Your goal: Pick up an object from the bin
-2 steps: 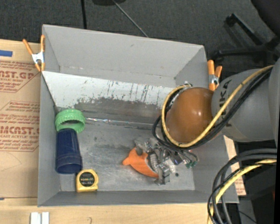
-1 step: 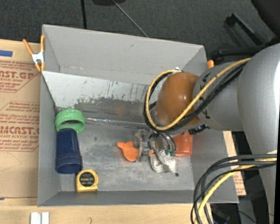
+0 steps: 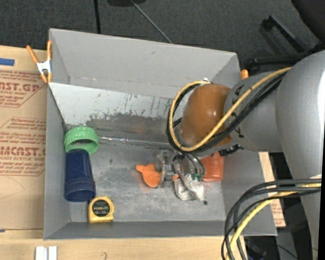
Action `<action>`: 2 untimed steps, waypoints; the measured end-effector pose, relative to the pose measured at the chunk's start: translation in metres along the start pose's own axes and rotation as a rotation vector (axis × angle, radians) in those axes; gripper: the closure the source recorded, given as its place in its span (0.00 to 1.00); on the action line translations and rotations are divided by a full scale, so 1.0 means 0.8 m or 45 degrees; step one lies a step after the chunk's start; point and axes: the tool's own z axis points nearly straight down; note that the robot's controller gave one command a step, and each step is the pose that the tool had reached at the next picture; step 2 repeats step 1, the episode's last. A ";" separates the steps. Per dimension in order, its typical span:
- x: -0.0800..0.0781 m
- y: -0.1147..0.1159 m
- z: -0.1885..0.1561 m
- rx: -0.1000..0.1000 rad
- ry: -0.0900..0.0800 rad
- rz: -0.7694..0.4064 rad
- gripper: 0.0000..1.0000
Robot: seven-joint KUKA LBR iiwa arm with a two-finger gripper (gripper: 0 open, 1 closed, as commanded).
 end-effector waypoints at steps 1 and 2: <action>0.010 -0.002 -0.208 0.000 0.002 0.057 1.00; 0.010 -0.002 -0.208 0.000 0.002 0.057 1.00</action>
Offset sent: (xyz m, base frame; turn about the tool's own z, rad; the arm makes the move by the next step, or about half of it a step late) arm 0.0000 0.0000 0.0000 0.0000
